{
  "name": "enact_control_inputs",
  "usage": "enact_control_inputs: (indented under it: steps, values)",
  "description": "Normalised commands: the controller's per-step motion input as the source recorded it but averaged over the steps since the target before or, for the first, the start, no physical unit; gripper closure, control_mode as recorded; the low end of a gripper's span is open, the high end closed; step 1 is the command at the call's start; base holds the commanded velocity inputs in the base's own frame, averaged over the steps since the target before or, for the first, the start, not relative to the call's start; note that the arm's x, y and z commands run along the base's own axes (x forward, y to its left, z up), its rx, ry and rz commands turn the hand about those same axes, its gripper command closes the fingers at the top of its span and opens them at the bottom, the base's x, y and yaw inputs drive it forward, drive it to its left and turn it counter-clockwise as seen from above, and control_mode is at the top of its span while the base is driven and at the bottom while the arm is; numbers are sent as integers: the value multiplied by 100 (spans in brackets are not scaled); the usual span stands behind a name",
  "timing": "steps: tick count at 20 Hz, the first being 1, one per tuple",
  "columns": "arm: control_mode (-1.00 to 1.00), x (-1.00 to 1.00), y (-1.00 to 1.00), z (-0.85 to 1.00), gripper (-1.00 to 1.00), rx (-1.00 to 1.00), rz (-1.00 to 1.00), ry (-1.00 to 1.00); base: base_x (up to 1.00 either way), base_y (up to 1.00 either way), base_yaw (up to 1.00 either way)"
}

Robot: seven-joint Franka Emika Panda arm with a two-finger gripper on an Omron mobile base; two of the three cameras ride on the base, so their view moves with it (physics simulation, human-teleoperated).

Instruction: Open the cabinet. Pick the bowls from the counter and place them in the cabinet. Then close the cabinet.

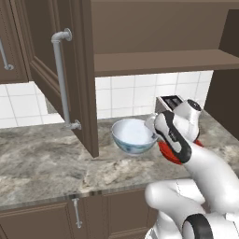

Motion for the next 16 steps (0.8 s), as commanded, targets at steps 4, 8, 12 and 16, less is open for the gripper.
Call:
enact_control_inputs:
  steps: [4,8,12,16]
  values:
    - [-100,-84,-28,54,100,0,-4,0,0,0,0]
    - [-100,-85,-25,61,100,0,-1,0,0,0,0]
    - [-100,-69,-9,67,100,0,-3,0,0,0,0]
    - [-100,-60,-3,62,100,0,-6,-1,0,0,0]
